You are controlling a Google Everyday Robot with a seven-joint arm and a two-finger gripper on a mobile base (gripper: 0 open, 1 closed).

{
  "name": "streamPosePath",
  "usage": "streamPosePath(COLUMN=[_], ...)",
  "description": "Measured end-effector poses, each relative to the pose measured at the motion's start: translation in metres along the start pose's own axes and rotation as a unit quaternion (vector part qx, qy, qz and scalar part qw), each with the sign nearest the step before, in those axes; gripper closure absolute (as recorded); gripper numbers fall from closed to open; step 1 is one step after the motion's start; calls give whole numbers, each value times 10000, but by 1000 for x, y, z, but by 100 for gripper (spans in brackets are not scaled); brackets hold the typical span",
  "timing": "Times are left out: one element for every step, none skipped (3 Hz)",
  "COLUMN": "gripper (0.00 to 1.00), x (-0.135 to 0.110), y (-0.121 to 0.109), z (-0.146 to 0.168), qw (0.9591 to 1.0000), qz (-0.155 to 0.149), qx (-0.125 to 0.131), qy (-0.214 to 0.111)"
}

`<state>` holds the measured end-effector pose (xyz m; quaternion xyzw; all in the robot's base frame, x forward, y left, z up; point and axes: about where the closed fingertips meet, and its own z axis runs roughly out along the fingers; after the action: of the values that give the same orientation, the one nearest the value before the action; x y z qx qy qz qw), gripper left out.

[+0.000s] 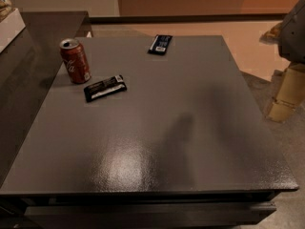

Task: Pick coke can

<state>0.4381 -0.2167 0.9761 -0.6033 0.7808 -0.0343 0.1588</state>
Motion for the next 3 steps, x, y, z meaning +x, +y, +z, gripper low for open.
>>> streamPosePath(gripper=[0,0,0], x=[0,-23,-76], y=[0,-11,-29], z=[0,14,46], qw=[10000,9998,9986], qz=[0,-22,-78], qx=[1,-110,-279], qy=[0,-133,-437])
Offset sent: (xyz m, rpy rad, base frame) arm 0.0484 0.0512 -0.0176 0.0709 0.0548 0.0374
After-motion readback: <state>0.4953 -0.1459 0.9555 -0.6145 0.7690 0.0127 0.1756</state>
